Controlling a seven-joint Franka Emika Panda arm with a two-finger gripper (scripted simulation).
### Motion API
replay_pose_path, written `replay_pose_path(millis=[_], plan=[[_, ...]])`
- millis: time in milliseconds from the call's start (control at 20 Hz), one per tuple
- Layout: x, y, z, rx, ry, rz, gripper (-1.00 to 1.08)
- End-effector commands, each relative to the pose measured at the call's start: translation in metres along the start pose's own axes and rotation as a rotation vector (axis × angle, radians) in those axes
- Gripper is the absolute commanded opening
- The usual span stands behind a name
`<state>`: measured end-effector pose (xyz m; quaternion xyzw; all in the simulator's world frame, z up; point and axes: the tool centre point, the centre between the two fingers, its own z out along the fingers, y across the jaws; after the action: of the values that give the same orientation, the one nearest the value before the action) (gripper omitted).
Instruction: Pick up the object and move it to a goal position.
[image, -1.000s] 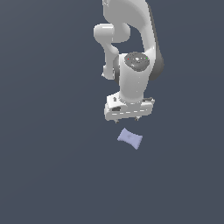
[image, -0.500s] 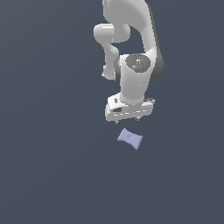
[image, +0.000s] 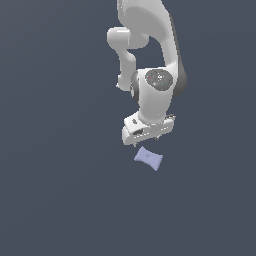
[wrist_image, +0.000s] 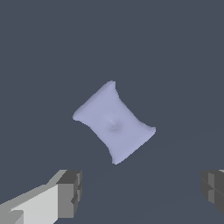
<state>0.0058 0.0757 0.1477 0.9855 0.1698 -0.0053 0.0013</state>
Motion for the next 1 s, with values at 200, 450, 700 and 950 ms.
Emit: replay_pose_path(millis=[200, 450, 700, 950], plan=[[0.007, -0.003, 0.019, -0.005, 0.0, -0.178, 1.0], [0.013, -0.006, 0.036, -0.006, 0.0, -0.33, 1.0], [0.018, -0.01, 0.053, -0.006, 0.003, -0.48, 1.0], [0.023, -0.013, 0.066, -0.005, 0.006, -0.599, 1.0]])
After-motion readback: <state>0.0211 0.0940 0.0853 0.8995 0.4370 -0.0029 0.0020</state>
